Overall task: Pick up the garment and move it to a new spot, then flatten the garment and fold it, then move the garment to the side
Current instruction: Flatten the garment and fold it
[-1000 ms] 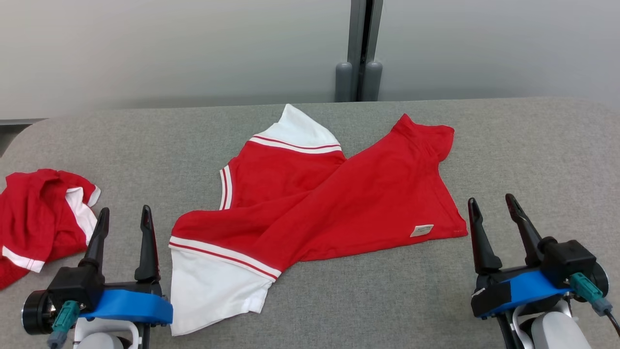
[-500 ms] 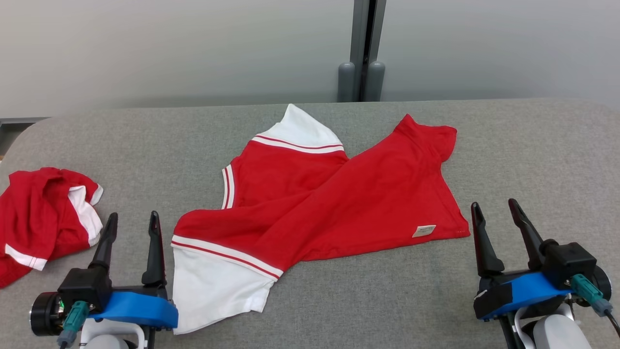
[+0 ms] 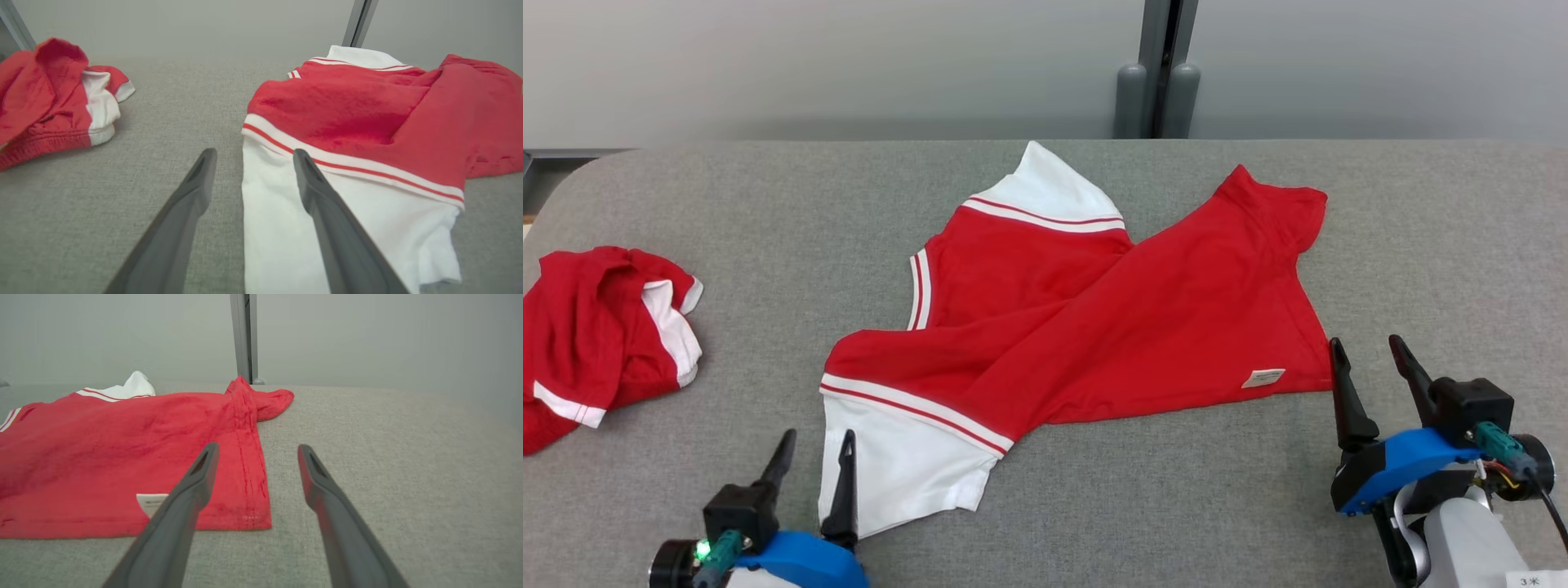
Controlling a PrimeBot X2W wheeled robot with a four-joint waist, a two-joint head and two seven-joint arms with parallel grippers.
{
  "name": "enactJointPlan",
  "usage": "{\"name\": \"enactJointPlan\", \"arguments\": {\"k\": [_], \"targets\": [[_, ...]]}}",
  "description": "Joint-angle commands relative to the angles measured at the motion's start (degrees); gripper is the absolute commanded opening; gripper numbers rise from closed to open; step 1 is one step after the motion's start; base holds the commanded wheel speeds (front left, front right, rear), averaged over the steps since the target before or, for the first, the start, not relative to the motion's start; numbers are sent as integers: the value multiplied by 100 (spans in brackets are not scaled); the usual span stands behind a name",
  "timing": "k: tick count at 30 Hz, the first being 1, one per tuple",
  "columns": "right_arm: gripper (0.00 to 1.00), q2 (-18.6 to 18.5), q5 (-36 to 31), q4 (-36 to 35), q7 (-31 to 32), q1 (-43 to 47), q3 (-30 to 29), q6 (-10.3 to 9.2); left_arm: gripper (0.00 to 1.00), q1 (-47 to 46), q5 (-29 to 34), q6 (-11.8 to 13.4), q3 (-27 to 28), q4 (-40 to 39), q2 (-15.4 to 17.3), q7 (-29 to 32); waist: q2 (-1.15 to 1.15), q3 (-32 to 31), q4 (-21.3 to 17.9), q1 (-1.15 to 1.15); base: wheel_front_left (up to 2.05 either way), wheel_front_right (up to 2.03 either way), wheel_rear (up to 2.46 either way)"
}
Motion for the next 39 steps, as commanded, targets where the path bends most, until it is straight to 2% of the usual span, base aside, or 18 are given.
{"name": "enactJointPlan", "arguments": {"k": [1, 5, 11, 22, 23, 24, 25, 26, 34, 38, 39], "targets": [[100, -80, -14, 281, -44, -207, -20, -1, 100, -37, -80, -8, -163, 196, 55, -6, 0, 89, 53, -1, 0, 0, 0], [100, -120, -7, 792, -121, -483, -30, -1, 100, -83, -206, -7, -457, 526, 133, -12, 0, 196, 126, -1, 0, 0, 0], [100, -105, 19, 1192, -168, -737, -34, -1, 100, -80, -418, -7, -740, 857, 94, 12, 0, 331, 177, -1, 0, 0, 0], [100, -156, 54, 1305, -176, -809, -72, -1, 100, -67, -790, -21, -1315, 1221, 20, 246, 0, 389, 212, -1, 0, 0, 0], [100, -165, 58, 1329, -175, -797, -76, -1, 91, -61, -827, -21, -1366, 1240, 23, 277, 0, 377, 223, -1, 0, 0, 0], [100, -173, 59, 1362, -176, -783, -79, -1, 77, -50, -861, -21, -1413, 1249, 26, 309, 0, 361, 235, -1, 0, 0, 0], [100, -180, 60, 1400, -176, -778, -81, -1, 45, -47, -896, -21, -1449, 1247, 30, 322, 0, 348, 247, -1, 0, 0, 0], [100, -197, 54, 1463, -174, -776, -83, -1, 0, -44, -941, -21, -1517, 1238, 31, 363, 0, 331, 261, -1, 0, 0, 0], [100, -302, 72, 2054, -172, -946, -60, -1, 0, -180, -997, 20, -1520, 867, 215, 166, 0, 269, 375, -1, 0, 0, 0], [100, -321, 106, 2646, -153, -1079, 36, -1, 0, -275, -981, 65, -1492, 536, 224, 77, 0, 250, 433, -1, 0, 0, 0], [47, -267, 204, 2821, -146, -1104, 108, 0, 0, -268, -988, 73, -1502, 446, 215, 70, 0, 251, 440, -1, 0, 0, 0]]}}
